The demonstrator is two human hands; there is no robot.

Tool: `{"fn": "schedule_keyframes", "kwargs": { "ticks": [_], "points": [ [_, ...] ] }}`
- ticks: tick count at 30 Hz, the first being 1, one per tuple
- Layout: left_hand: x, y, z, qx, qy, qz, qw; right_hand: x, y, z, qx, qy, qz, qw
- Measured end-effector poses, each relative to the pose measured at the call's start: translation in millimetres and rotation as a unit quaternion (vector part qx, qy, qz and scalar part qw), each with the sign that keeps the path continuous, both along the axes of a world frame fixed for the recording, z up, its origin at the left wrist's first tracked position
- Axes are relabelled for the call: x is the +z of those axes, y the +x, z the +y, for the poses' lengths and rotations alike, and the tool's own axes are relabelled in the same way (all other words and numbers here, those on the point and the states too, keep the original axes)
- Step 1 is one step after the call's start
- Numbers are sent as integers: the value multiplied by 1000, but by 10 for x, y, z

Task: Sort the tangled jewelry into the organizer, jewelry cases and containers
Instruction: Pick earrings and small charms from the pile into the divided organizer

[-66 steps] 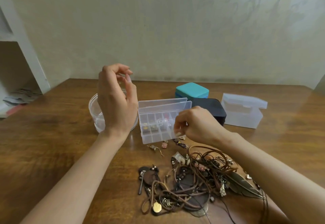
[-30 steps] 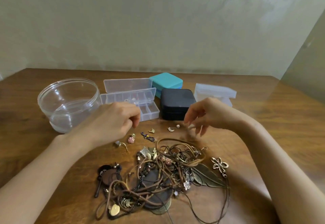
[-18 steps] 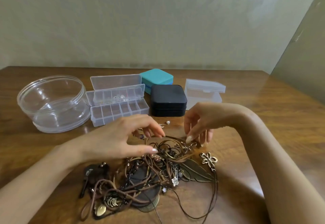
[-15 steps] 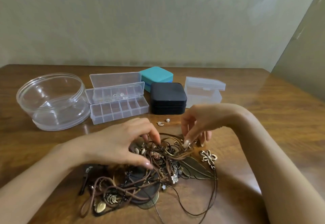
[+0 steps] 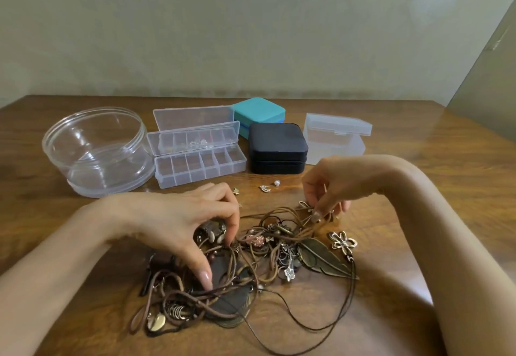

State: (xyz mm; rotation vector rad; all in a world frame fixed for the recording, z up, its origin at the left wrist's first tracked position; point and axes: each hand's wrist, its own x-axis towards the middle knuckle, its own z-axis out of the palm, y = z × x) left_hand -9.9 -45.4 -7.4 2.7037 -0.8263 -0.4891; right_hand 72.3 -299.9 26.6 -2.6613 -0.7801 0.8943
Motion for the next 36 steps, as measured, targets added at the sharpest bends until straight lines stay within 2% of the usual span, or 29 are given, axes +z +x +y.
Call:
{"fn": "schedule_keyframes", "kwargs": {
  "ticks": [2,5,7,8,10,12,15,18,21,24,26,29,32,34,36],
  "points": [
    [26,-8,11,-5,-17,16,1000,8,3,-6,1,-2,5,1000],
    [172,-22,-31,39,-128,31,990,-13,9,-9,-6,14,-37,999],
    [240,25,-9,114,-231,-48,965,13,5,4,-13,81,-103,991],
    [260,47,15,156,-269,-82,947,46,-16,19,-9,123,-107,987],
    [265,75,82,208,-305,-115,922,112,-111,90,38,164,-44,985],
    [258,84,125,219,-298,-111,922,86,-218,198,92,123,14,988],
    [252,68,152,167,-234,-53,956,-41,-280,338,126,73,-10,989],
    [219,27,111,102,-144,23,984,0,-264,317,116,135,-32,983],
    [159,19,78,80,-68,16,994,137,-228,180,69,238,21,969],
    [133,34,77,70,-50,0,996,202,-181,67,64,326,66,941],
    [151,37,102,72,-60,9,996,220,-144,9,69,347,80,932],
    [205,20,148,59,-80,51,994,220,-99,-52,92,307,125,939],
    [234,-5,149,45,-66,92,993,162,-113,-4,135,201,172,955],
    [229,-14,103,63,-85,81,991,99,-134,73,146,139,122,972],
    [200,-11,38,82,-116,35,989,54,-156,161,127,143,34,981]
  ]
}}
